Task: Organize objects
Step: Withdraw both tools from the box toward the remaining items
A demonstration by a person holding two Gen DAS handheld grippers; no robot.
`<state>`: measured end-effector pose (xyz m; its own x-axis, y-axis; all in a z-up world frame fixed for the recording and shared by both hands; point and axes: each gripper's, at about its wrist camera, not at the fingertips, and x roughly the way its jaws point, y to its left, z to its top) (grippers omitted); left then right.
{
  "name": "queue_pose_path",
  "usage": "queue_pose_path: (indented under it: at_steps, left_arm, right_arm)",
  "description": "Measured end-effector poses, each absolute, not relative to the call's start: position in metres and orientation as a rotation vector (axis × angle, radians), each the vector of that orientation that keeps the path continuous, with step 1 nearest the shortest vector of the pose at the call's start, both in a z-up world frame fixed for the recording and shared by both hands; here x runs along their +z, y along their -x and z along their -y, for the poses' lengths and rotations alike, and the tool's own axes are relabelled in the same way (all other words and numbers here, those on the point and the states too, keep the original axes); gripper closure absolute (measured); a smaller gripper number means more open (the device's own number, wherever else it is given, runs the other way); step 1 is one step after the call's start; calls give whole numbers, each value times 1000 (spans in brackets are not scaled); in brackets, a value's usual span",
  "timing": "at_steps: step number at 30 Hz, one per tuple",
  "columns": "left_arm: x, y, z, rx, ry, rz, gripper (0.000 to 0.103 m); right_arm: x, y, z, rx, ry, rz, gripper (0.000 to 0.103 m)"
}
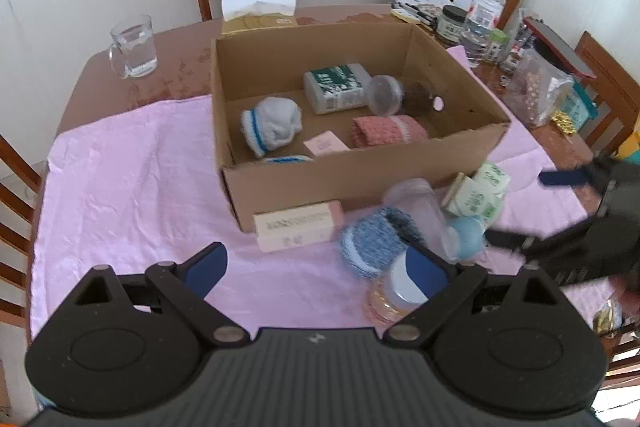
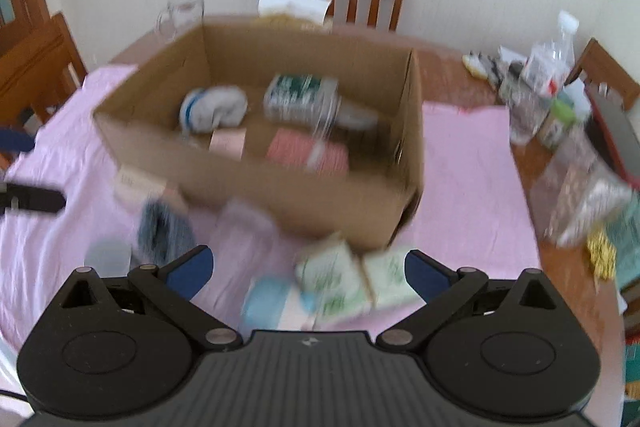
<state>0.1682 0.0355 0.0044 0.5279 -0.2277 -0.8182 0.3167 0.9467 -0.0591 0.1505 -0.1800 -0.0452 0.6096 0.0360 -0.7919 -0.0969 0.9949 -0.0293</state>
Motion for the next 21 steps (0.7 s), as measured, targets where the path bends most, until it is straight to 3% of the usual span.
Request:
queue_pose_path:
  at_steps: [21]
  left_arm:
    - [-43,-161,2,-346,-112,-984,7]
  right_arm:
    - [-96,-104,151,49,37,-965,0]
